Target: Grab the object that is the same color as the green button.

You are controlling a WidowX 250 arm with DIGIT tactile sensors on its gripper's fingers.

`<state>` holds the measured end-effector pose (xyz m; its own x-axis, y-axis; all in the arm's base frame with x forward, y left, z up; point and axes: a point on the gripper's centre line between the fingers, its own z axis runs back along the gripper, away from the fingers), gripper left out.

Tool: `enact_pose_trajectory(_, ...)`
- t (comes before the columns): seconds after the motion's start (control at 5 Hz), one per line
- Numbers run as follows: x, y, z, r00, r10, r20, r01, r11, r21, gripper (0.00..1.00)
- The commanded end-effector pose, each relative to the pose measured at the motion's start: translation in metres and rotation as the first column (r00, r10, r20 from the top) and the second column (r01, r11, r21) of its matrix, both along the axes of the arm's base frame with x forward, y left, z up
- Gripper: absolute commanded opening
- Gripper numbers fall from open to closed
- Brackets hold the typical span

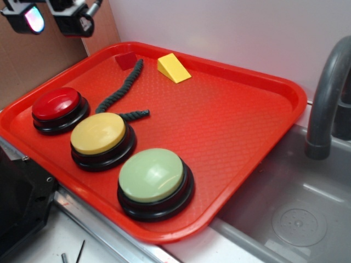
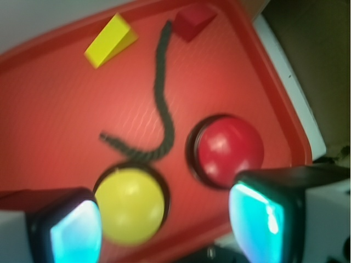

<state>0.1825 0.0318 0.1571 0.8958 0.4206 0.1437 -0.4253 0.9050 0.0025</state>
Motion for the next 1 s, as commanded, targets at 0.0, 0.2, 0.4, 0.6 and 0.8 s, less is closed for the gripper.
enact_pose_trajectory(0.0,0.044,0.048,-0.054,0.997,0.074,0.022,-0.075,0.994,0.074,1.0)
enact_pose_trajectory(0.2,0.053,0.058,-0.079,0.993,0.115,0.02,-0.116,0.99,0.082,1.0)
enact_pose_trajectory(0.4,0.06,0.059,-0.113,0.995,0.098,0.019,-0.1,0.993,0.062,1.0)
enact_pose_trajectory(0.6,0.064,0.049,-0.131,0.999,0.039,0.011,-0.039,0.997,0.071,1.0)
enact_pose_trajectory(0.8,0.063,0.044,-0.143,1.0,0.025,0.018,-0.026,0.995,0.097,1.0)
